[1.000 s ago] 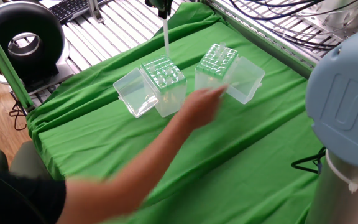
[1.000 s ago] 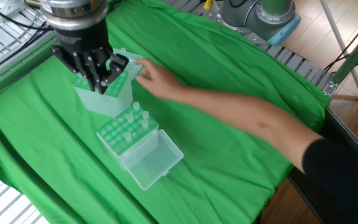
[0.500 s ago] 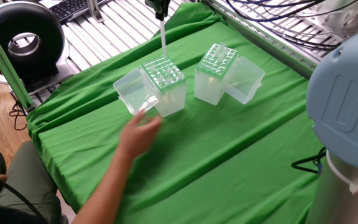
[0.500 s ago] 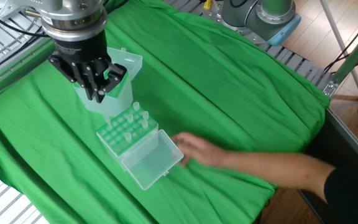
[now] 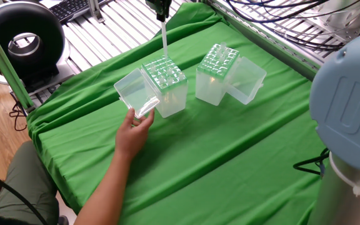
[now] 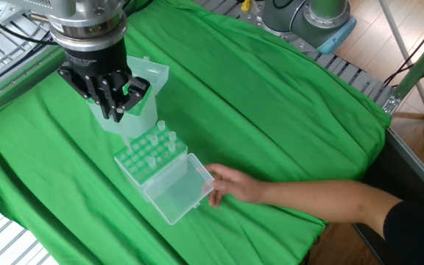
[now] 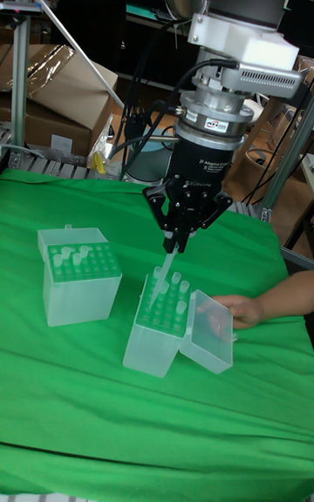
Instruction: Insert a large pipette tip into the holder for large pipette tips
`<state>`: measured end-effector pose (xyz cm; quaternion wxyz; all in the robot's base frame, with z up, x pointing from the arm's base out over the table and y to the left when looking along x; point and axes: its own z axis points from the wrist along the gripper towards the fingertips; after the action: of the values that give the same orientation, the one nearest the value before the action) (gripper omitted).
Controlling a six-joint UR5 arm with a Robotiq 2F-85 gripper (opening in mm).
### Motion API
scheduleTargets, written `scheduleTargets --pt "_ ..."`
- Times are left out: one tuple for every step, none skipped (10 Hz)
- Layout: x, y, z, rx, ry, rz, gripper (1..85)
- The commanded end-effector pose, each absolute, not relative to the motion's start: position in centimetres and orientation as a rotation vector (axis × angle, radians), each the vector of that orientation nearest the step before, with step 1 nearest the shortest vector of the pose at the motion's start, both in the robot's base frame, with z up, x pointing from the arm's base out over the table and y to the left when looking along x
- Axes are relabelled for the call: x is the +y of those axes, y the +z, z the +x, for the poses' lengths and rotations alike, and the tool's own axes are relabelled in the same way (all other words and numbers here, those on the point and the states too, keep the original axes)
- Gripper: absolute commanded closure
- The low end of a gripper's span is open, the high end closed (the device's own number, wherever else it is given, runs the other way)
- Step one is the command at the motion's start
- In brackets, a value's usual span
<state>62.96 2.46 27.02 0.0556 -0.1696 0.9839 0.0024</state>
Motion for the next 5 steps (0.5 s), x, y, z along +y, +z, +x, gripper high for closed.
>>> scheduleTargets --pt "2.83 26.54 62.84 2.976 0.021 -0.502 84.7" --pt "2.79 26.37 62.91 2.973 0.024 -0.501 84.7" --pt "2.69 26.15 63.04 2.966 0.025 -0.504 84.7" --pt "2.61 26.01 63.11 2.962 0.026 -0.506 84.7" --pt "2.46 25.83 63.19 2.957 0.027 -0.509 84.7"
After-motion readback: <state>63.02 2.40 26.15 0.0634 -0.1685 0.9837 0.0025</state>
